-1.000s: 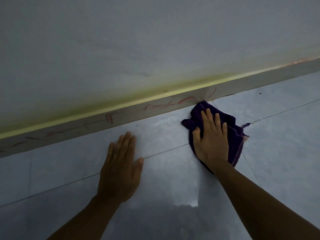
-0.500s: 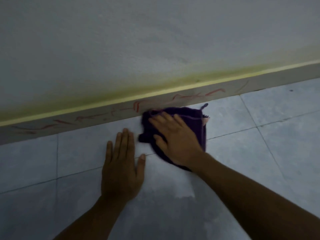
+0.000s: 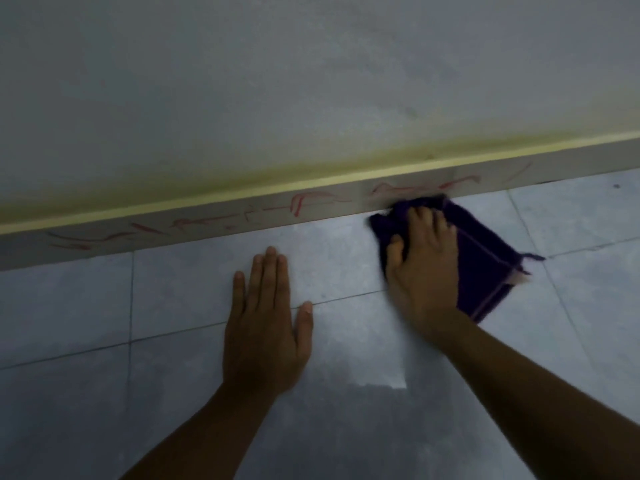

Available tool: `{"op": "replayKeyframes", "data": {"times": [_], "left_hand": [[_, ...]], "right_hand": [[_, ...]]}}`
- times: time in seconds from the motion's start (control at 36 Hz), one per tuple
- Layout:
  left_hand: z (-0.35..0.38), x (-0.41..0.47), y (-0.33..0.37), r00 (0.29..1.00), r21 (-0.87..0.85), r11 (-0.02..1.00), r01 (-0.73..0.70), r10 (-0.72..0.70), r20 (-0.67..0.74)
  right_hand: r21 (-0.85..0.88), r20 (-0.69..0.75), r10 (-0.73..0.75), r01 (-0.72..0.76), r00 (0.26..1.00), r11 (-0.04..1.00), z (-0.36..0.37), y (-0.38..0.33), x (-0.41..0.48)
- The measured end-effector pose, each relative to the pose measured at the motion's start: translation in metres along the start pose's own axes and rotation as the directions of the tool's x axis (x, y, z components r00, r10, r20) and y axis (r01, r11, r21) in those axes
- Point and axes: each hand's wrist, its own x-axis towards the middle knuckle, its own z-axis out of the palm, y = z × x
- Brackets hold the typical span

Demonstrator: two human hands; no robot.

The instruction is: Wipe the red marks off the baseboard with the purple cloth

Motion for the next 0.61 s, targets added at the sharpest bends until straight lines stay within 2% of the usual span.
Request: {"op": "replayKeyframes", "data": {"times": [0.06, 0.14, 0.28, 0.36, 0.47, 0.53, 0.61], "left_hand": [[0.001, 0.001, -0.001, 1.0, 0.012, 1.0, -0.004, 0.004, 0.008], [0.002, 0.002, -0.001, 1.0, 0.025, 1.0, 0.006, -0.006, 0.005], [0.004, 0.002, -0.001, 1.0, 0.056, 0.998, 0.014, -0.015, 0.022], [0.002, 0.003, -0.001, 0.999, 0.063, 0.998, 0.023, -0.025, 0.037], [-0.002, 0.011, 0.014, 0.997, 0.052, 0.996, -0.075, 0.073, 0.036], [0.0, 0.017, 0.029, 0.992, 0.014, 0.993, -0.115, 0.114, 0.052], [0.004, 0.021, 0.044, 0.996, -0.019, 0.998, -0.065, 0.066, 0.062]], "right_hand": [[0.006, 0.086, -0.181, 0.181, 0.98, 0.983, 0.008, -0.029, -0.012], [0.091, 0.186, -0.418, 0.408, 0.889, 0.909, 0.021, -0.06, -0.015], [0.074, 0.217, -0.498, 0.494, 0.84, 0.866, 0.015, -0.045, -0.004], [0.083, 0.165, -0.438, 0.43, 0.884, 0.899, 0.005, -0.022, -0.003], [0.016, 0.032, -0.17, 0.17, 0.985, 0.985, -0.017, 0.047, 0.013], [-0.03, -0.016, -0.042, 0.042, 0.999, 0.999, -0.032, 0.083, 0.026], [-0.035, -0.071, 0.035, -0.038, 0.997, 0.999, -0.041, 0.105, 0.038]]}}
